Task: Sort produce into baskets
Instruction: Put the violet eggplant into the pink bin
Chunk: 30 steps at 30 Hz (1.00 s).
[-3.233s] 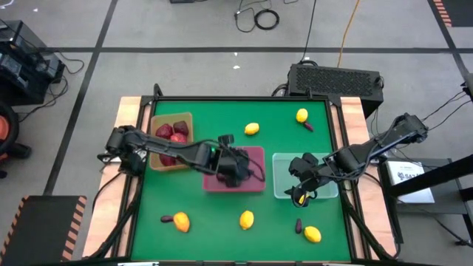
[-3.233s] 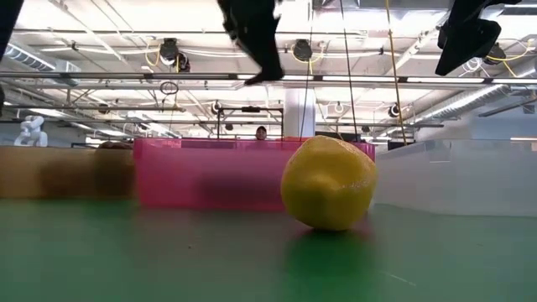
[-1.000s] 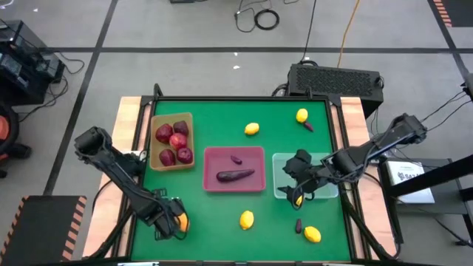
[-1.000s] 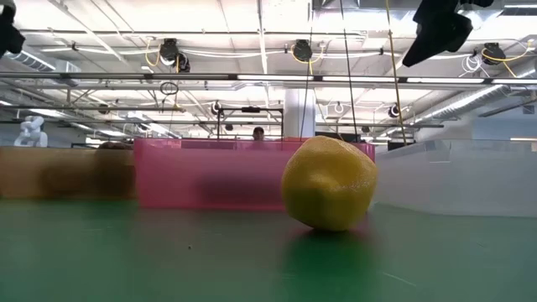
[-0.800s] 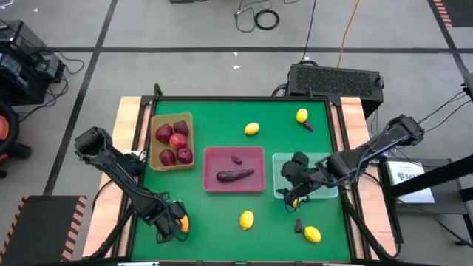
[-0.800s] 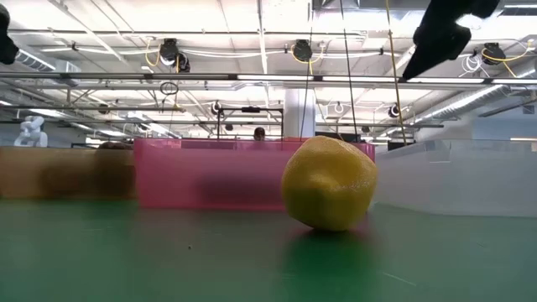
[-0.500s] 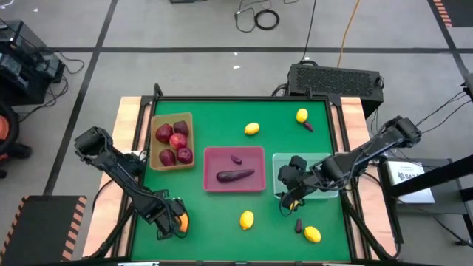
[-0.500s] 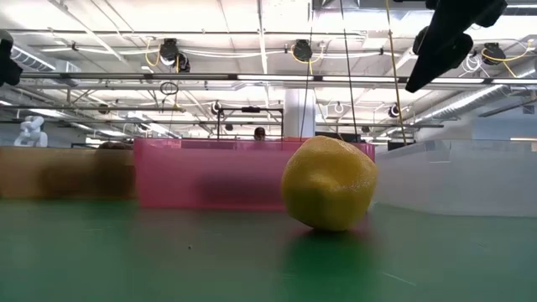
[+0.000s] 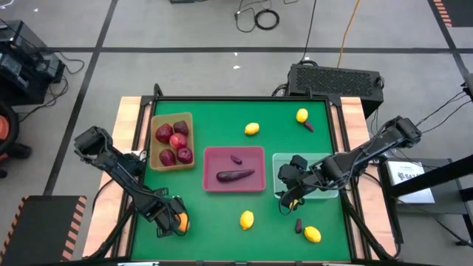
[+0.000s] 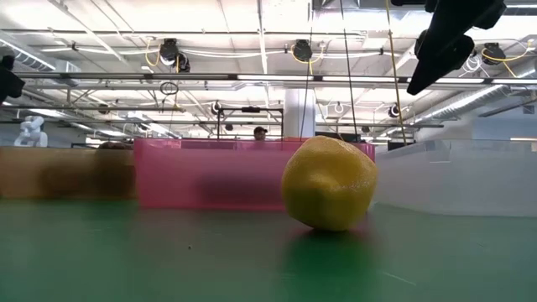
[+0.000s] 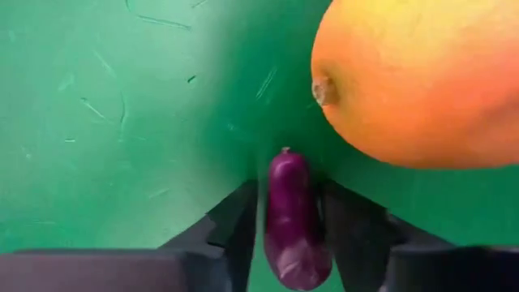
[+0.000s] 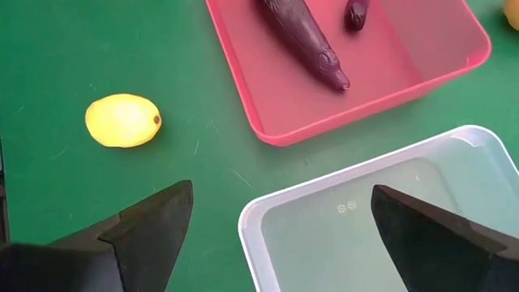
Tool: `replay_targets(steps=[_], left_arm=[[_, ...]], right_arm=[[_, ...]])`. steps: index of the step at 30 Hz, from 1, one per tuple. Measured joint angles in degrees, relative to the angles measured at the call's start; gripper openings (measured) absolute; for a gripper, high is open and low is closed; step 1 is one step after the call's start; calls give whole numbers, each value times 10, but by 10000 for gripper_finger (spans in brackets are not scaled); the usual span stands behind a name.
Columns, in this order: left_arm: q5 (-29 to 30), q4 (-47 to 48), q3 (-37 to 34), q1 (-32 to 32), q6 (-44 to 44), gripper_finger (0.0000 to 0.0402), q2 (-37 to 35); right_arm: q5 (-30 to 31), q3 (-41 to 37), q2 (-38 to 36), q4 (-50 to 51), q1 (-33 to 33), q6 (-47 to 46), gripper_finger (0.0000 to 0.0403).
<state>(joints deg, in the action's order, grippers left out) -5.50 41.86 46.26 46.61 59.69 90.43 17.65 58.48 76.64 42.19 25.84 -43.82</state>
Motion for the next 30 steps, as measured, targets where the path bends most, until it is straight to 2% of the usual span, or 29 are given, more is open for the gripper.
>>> replay_targets(steps=[6, 11, 15, 19, 21, 24, 27, 30], left_arm=[[-5, -11, 16, -14, 0, 66, 1], [-5, 13, 46, -45, -5, 55, 1], [2, 121, 79, -72, -32, 61, -1], [48, 265, 121, -96, -34, 62, -2], [84, 281, 143, -112, -35, 62, -2], [140, 239, 175, -139, -72, 62, -2], [196, 130, 199, -172, -147, 62, -2], [283, 7, 213, -210, -213, 63, -2]], right_arm=[[0, 0, 0, 0, 0, -1, 368], [0, 0, 0, -2, 0, 4, 368], [0, 0, 0, -4, 0, 5, 368], [0, 0, 0, -6, 0, 10, 368], [0, 0, 0, -5, 0, 10, 368], [-1, 0, 0, -6, 0, 10, 368], [-1, 0, 0, -6, 0, 5, 368], [-2, 0, 0, -6, 0, -3, 368]])
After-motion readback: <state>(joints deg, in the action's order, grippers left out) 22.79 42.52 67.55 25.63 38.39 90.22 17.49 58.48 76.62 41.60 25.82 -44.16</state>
